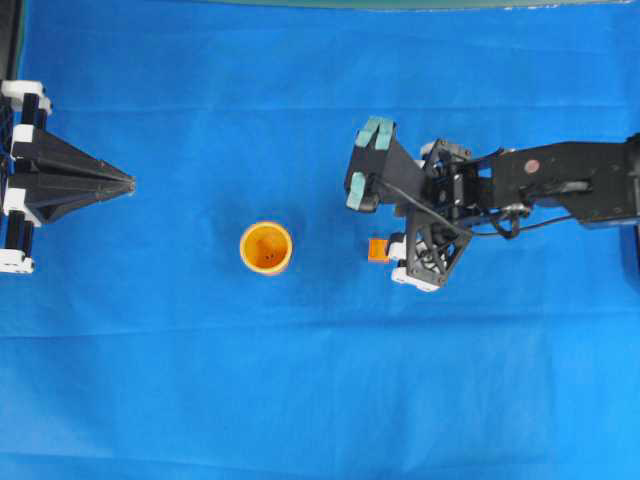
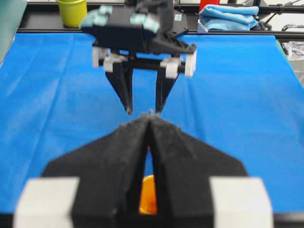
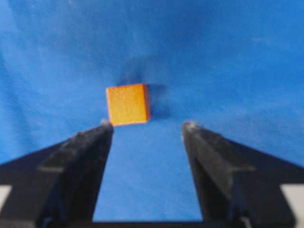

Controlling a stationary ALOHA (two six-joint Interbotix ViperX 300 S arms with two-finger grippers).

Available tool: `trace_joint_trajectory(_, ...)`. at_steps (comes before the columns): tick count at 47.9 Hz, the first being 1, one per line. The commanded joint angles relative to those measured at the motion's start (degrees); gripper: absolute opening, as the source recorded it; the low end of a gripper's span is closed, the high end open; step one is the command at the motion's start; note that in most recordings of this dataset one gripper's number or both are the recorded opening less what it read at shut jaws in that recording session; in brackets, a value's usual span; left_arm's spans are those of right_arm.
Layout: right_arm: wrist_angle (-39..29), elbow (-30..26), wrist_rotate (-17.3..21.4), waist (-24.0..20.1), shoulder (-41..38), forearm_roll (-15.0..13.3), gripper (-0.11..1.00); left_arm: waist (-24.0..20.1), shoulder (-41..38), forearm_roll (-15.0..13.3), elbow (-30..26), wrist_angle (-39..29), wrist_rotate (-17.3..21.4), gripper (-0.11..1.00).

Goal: Move the block forward with right arm.
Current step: 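Close the right gripper on the orange cube and lift it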

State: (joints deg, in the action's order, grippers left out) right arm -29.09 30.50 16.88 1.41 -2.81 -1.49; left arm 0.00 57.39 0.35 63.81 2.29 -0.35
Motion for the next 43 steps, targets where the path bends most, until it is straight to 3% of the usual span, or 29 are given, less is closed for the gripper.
trace_joint_trajectory(1,1.32,-1.49,-0.09,-0.18,-0.35,-0.09,0.64,-0.09,-0.53,0.18,-1.76,0.53,0.09,0.03)
trace_joint_trajectory(21,3.25,-4.66,-0.09,-1.93,-5.36,-0.09,0.64,-0.09,-0.53,0.18,-1.76,0.53,0.09,0.03)
trace_joint_trajectory(43,4.66,-4.22,-0.09,-2.9,-7.82,-0.09,0.63,-0.09,-0.26,0.18,-1.85,0.53,0.0,0.03)
